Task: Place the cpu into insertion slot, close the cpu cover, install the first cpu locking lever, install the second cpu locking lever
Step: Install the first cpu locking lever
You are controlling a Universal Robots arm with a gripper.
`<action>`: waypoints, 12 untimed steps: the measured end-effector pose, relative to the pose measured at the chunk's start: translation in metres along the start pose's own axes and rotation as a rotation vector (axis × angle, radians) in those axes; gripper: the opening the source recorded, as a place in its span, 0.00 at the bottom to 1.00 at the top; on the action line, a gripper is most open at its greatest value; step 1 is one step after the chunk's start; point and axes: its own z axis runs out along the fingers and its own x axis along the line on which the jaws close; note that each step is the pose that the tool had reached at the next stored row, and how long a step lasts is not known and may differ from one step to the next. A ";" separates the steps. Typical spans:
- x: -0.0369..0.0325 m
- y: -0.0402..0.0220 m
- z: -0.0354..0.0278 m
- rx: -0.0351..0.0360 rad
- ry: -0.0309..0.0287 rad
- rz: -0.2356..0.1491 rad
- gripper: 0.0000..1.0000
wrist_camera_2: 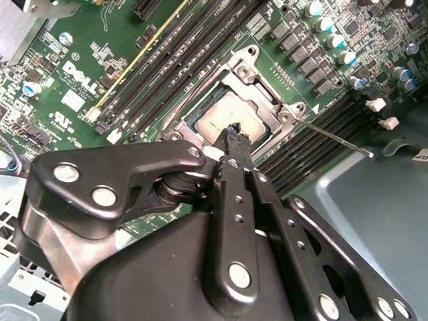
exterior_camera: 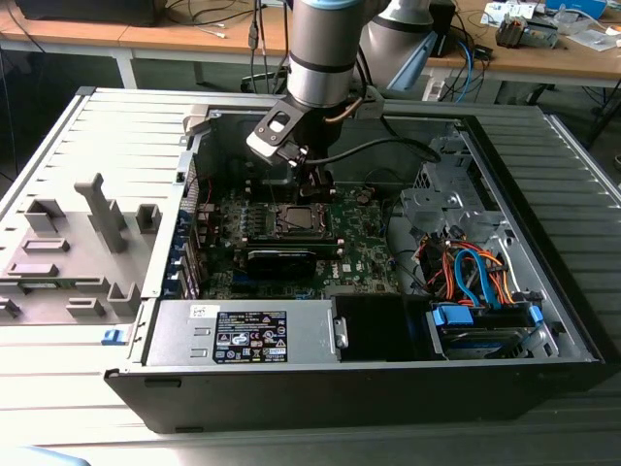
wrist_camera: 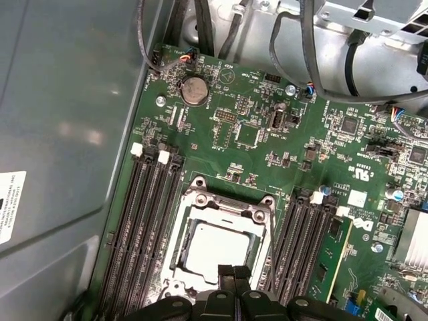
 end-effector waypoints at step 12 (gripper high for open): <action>0.0000 0.0000 0.0003 0.0009 -0.0067 -0.041 0.11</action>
